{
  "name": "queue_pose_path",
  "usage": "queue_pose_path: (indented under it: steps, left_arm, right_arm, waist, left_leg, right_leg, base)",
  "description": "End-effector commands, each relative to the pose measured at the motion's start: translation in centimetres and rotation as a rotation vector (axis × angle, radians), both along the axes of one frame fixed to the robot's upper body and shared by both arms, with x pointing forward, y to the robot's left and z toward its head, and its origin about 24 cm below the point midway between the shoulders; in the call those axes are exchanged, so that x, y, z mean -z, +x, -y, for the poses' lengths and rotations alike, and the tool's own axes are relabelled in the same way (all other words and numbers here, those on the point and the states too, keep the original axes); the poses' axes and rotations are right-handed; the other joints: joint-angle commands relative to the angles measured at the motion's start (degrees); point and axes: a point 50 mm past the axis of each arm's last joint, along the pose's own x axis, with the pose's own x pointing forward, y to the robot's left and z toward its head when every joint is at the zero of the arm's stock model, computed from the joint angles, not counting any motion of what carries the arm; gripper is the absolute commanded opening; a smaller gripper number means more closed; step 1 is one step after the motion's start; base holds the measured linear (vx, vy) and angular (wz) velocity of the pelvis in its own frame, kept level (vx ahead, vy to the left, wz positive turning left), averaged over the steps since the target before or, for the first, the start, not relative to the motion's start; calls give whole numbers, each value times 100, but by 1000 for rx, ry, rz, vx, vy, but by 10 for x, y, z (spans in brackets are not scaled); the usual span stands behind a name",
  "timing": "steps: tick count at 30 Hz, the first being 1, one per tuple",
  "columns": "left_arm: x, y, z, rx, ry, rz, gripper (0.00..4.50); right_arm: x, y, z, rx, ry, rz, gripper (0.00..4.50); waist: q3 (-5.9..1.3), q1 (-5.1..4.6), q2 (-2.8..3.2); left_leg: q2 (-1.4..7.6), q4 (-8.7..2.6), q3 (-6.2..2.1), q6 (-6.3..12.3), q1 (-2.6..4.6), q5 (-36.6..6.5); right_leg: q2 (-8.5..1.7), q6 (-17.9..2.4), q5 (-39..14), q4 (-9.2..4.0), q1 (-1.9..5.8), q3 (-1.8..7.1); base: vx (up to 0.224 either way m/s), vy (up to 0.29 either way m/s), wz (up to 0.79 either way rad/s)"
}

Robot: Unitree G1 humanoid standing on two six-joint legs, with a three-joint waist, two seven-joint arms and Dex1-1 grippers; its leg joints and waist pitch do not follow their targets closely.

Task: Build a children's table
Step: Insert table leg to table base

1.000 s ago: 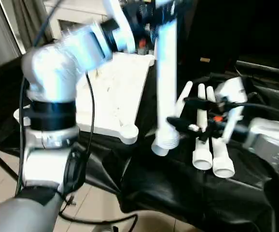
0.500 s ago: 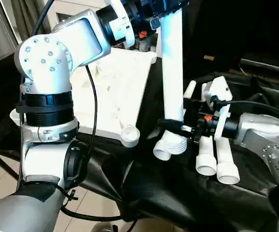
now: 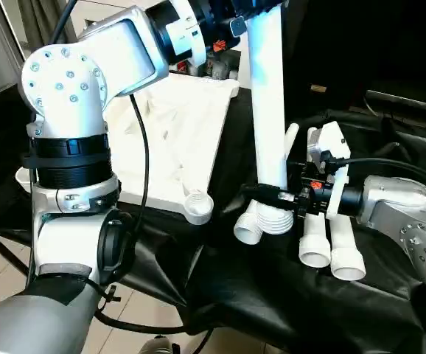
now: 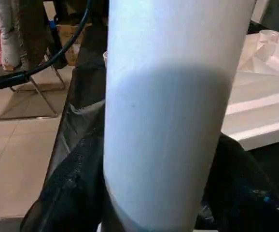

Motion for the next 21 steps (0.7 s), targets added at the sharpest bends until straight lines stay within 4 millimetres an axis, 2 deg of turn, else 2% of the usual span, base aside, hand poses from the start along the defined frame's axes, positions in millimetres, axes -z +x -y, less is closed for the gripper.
queue_pose_path:
  steps: [1,4,5,9,11,14,16,17,19,21]
  left_arm:
    - [-8,-5,3,42,-16,17,157]
    - [-7,-5,2,44,-21,15,157]
    - [-7,-5,2,46,-24,7,213]
    - [-2,-3,1,39,-51,-40,234]
    - [-1,-1,0,5,-68,-53,269]
    - [11,0,1,-8,-132,-94,277]
    - [20,-6,2,80,-209,-109,283]
    - [32,-12,2,143,-266,-125,283]
    - [42,-14,3,149,-269,-131,283]
    - [57,-17,9,157,-239,-153,283]
  right_arm:
    - [1,-1,4,15,-10,-5,242]
    - [1,-2,2,13,-4,-8,214]
    - [1,-2,1,13,-2,-8,204]
    - [1,-3,-2,11,8,-7,194]
    - [1,-3,-4,12,15,-5,192]
    - [0,-5,-6,11,45,-12,191]
    - [1,-5,-7,10,69,-21,191]
    - [1,-6,-8,7,84,-30,191]
    - [2,-7,-9,3,86,-35,191]
    - [3,-9,-10,-5,88,-42,191]
  waist:
    - [-406,23,-84]
    - [-401,23,-82]
    - [-398,24,-82]
    - [-399,29,-73]
    - [-399,25,-83]
    - [-390,27,-98]
    - [-401,26,-96]
    - [-400,34,-108]
    - [-408,22,-107]
    - [-411,14,-86]
  left_leg:
    - [314,-479,-108,-226,172,-1141]
    - [319,-486,-111,-254,177,-1201]
    - [318,-487,-109,-267,178,-1232]
    - [319,-488,-111,-299,184,-1252]
    - [321,-493,-117,-294,172,-1255]
    - [326,-497,-119,-264,157,-1243]
    - [319,-494,-115,-236,155,-1167]
    - [325,-492,-106,-206,157,-1092]
    - [329,-494,-102,-175,144,-1025]
    - [334,-509,-109,-216,157,-1075]
  right_leg:
    - [-240,-1260,-614,-427,213,271]
    - [-249,-1231,-727,-434,206,272]
    - [-249,-1225,-778,-439,201,272]
    - [-248,-1246,-774,-438,192,272]
    - [-247,-1223,-730,-440,204,271]
    - [-261,-1220,-707,-447,218,276]
    - [-257,-1231,-665,-444,217,273]
    - [-258,-1309,-579,-435,221,274]
    - [-241,-1329,-459,-425,222,276]
    - [-231,-1238,-526,-438,219,278]
  base:
    - [0,0,0]
    - [0,0,0]
    - [0,0,0]
    - [0,0,0]
    - [0,0,0]
    - [0,0,0]
    - [0,0,0]
    - [0,0,0]
    - [0,0,0]
    - [0,0,0]
